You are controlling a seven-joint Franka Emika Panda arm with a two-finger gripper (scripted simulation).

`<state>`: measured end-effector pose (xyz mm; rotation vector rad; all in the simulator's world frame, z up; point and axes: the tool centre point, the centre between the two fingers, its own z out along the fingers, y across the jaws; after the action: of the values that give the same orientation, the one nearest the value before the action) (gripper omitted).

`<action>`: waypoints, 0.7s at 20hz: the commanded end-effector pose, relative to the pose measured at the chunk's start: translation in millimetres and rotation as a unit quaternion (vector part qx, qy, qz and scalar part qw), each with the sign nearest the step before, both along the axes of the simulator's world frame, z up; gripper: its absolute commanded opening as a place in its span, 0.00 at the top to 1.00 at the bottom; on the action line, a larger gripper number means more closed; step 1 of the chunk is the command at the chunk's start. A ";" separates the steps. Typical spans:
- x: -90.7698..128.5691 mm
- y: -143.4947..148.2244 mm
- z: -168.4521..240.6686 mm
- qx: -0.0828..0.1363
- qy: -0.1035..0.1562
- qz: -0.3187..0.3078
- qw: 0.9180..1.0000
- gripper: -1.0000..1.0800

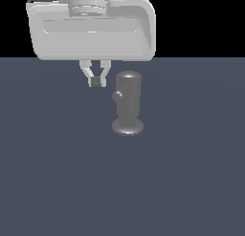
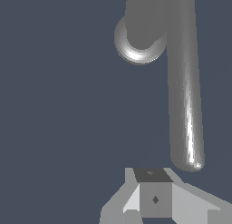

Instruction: Turn on the faucet by rotating a designated handle.

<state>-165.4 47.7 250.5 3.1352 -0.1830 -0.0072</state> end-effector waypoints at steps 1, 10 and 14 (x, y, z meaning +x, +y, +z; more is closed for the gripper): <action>5.6 2.7 -11.3 0.000 -0.001 -0.002 1.000 1.00; 16.1 7.1 -30.3 0.001 -0.002 -0.006 1.000 1.00; 16.6 7.0 -30.8 0.001 -0.002 -0.006 1.000 1.00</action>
<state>-149.2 54.6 219.9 3.1354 -0.2026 -0.0009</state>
